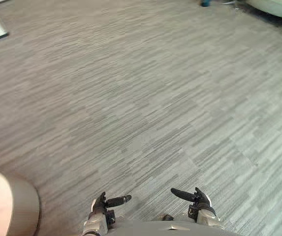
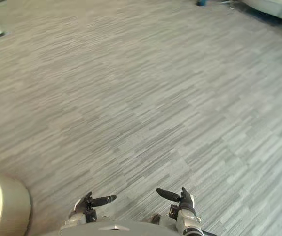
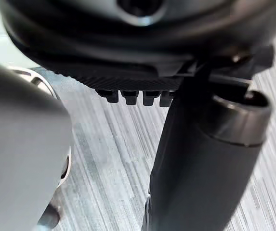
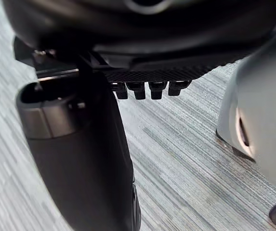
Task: Pick up cushions and gather them together orderly.
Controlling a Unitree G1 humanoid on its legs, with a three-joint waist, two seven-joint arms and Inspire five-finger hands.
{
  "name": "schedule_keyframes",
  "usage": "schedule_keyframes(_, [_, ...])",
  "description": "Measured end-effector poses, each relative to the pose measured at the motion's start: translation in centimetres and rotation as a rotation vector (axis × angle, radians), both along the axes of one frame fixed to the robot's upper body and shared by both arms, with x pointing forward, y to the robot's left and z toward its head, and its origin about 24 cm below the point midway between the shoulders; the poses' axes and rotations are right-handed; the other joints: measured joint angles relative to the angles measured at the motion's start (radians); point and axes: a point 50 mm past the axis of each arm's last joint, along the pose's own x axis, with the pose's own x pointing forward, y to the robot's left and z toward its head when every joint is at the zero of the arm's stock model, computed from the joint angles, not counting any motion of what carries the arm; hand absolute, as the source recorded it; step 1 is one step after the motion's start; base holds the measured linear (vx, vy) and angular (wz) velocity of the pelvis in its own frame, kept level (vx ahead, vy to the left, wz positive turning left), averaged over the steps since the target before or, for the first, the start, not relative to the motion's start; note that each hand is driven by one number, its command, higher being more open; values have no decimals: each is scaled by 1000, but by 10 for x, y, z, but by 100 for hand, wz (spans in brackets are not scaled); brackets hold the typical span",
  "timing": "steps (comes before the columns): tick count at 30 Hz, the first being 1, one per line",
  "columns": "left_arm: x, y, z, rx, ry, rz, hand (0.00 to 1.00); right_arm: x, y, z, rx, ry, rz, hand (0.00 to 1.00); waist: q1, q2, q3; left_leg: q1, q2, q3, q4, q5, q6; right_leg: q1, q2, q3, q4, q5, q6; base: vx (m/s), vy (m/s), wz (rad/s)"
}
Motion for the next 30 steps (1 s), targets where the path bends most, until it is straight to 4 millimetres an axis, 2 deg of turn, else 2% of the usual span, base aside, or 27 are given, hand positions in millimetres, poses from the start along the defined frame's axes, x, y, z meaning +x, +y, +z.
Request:
schedule_keyframes(1, [0, -2, 0, -5, -2, -8, 100, -1, -7, 0, -17, 5, -2, 100, 1, 16, 2, -19, 14, 1, 20, 70, 24, 10, 25, 16, -14, -2, -3, 60, -55, -71])
schedule_keyframes(2, [1, -1, 0, -5, 3, -11, 100, -2, -8, 0, -20, 9, -4, 100, -1, 20, 10, -37, 57, 11, 126, 50, -6, 33, 50, 39, -38, -8, -6, 87, -134, -81])
schedule_keyframes(3, [4, 9, 2, 13, -8, 14, 100, -5, -3, -1, -8, 12, -11, 100, -3, -8, 35, -94, 107, -2, 338, 49, 9, 78, 70, 58, -78, -7, -5, 92, -175, -79])
schedule_keyframes(4, [7, 13, 4, 18, -22, 42, 100, -10, -2, -3, 0, 19, -22, 100, 0, -3, 46, -146, 161, -31, 512, 68, 56, 114, 95, 78, -99, -7, -7, 79, -167, -87])
schedule_keyframes(5, [9, 16, 6, 26, -36, 49, 100, -12, 0, -3, 10, 24, -31, 100, 9, -2, 60, -209, 189, -90, 667, 91, 111, 153, 110, 118, -110, -14, -24, 123, -87, -113])
schedule_keyframes(6, [11, 14, 7, 26, -50, 38, 100, -12, -4, -3, 2, 28, -46, 100, 13, 7, 60, -265, 166, -166, 746, 18, 85, 171, 117, 184, -119, -23, -38, 193, -24, -134])
schedule_keyframes(7, [14, 12, 8, 21, -60, 37, 100, -9, -6, -2, -5, 20, -49, 100, 13, 13, 64, -295, 130, -199, 731, -21, 64, 178, 116, 225, -131, -23, -38, 188, 42, -135])
schedule_keyframes(8, [16, 10, 9, 16, -67, 37, 100, -7, -7, -1, -8, 15, -50, 100, 14, 18, 66, -318, 98, -224, 690, -41, 53, 178, 114, 261, -136, -21, -36, 183, 81, -144])
schedule_keyframes(9, [17, 7, 9, 9, -79, 35, 100, -7, -6, -1, -5, 16, -49, 100, 20, 21, 68, -345, 48, -253, 569, -56, 54, 179, 110, 326, -140, -22, -37, 198, 118, -150])
schedule_keyframes(10, [19, 6, 10, 7, -90, 33, 100, -8, -4, -2, -1, 19, -51, 100, 27, 19, 68, -361, 3, -292, 441, -49, 46, 182, 100, 373, -154, -25, -34, 217, 137, -139])
schedule_keyframes(11, [20, 5, 10, 6, -94, 33, 100, -8, -3, -2, 1, 19, -52, 100, 28, 20, 69, -366, -19, -309, 362, -34, 31, 185, 95, 397, -161, -28, -28, 332, 212, -121])
schedule_keyframes(12, [20, 3, 10, 1, -94, 35, 100, -8, -4, -2, -2, 19, -54, 100, 29, 24, 69, -360, -41, -334, 214, 13, 16, 193, 92, 439, -173, -38, -12, 309, 193, -115])
schedule_keyframes(13, [18, 1, 9, -6, -91, 40, 100, -11, -6, -2, -5, 23, -61, 100, 36, 27, 66, -336, -54, -348, 172, 125, 21, 206, 86, 482, -178, -49, 4, 402, 206, -113])
schedule_keyframes(14, [18, 4, 10, 5, -94, 34, 100, -17, 0, -4, 12, 35, -76, 100, 32, -3, 50, -320, -86, -323, 164, 103, 37, 220, 52, 510, -192, -52, 15, 287, 105, -69])
schedule_keyframes(15, [20, 5, 10, 5, -98, 33, 100, -18, 0, -5, 14, 37, -78, 100, 32, -12, 46, -321, -91, -321, 168, 95, 42, 219, 48, 511, -191, -52, 16, 365, 108, -23])
schedule_keyframes(16, [20, 6, 11, 9, -101, 26, 100, -24, 2, -6, 21, 46, -90, 100, 32, -25, 39, -323, -108, -314, 199, 59, 58, 217, 27, 521, -176, -54, 25, 365, 118, 1])
schedule_keyframes(19, [12, 11, 8, 13, -73, 54, 100, -28, 3, -7, 25, 51, -92, 100, 43, -34, 27, -276, -118, -260, 228, 19, 97, 205, -2, 574, -80, -65, 46, 398, 89, -38])
schedule_keyframes(21, [9, 11, 7, 12, -62, 54, 100, -23, 3, -5, 33, 29, -84, 100, 56, -36, 22, -194, -121, -209, 205, -7, 111, 117, -6, 577, 186, -47, 111, 418, 38, -69])
schedule_keyframes(22, [8, 10, 7, 15, -57, 43, 100, -21, 3, -4, 34, 18, -82, 100, 55, -38, 23, -153, -121, -192, 186, -17, 115, 63, -10, 559, 324, -16, 170, 308, 20, -55])
schedule_keyframes(23, [10, 8, 7, 17, -59, 15, 100, -18, 2, -2, 33, 1, -79, 100, 48, -37, 23, -82, -116, -180, 149, -42, 119, -37, -31, 517, 546, 73, 284, 403, -10, -47])
schedule_keyframes(24, [10, 5, 7, 17, -53, -6, 100, -14, 0, 0, 29, -22, -78, 100, 36, -35, 31, -18, -110, -178, 123, -71, 109, -110, -63, 447, 704, 57, 230, 484, -54, -54])
schedule_keyframes(25, [8, 5, 6, 14, -42, -5, 100, -10, -2, 2, 20, -39, -65, 100, 28, -26, 35, 52, -92, -159, 85, -93, 95, -185, -97, 358, 776, 6, 143, 497, -107, -52])
schedule_keyframes(26, [7, 4, 5, 15, -37, -2, 100, -6, -4, 4, 9, -51, -50, 100, 24, -18, 36, 99, -68, -141, 59, -108, 72, -244, -103, 292, 772, -21, 104, 505, -160, -47])
schedule_keyframes(27, [7, 4, 5, 16, -38, -1, 100, -5, -5, 4, 5, -57, -44, 100, 23, -16, 39, 117, -59, -132, 48, -109, 69, -264, -104, 270, 760, -31, 87, 546, -235, -47])
schedule_keyframes(28, [5, 6, 4, 22, -27, -3, 100, 1, -6, 6, -3, -75, -31, 100, 4, -12, 44, 193, -13, -108, 3, -107, 66, -349, -82, 185, 608, -54, 56, 482, -240, -30])
schedule_keyframes(29, [4, 5, 4, 22, -18, -10, 100, 5, -7, 8, -8, -88, -33, 100, -14, -15, 46, 217, 5, -105, -9, -106, 65, -387, -58, 186, 459, -34, 68, 492, -303, -23])
schedule_keyframes(30, [4, 5, 3, 21, -15, -14, 100, 5, -8, 8, -11, -89, -32, 100, -18, -18, 46, 226, 9, -107, -15, -106, 64, -400, -48, 200, 374, -11, 78, 405, -286, 4])
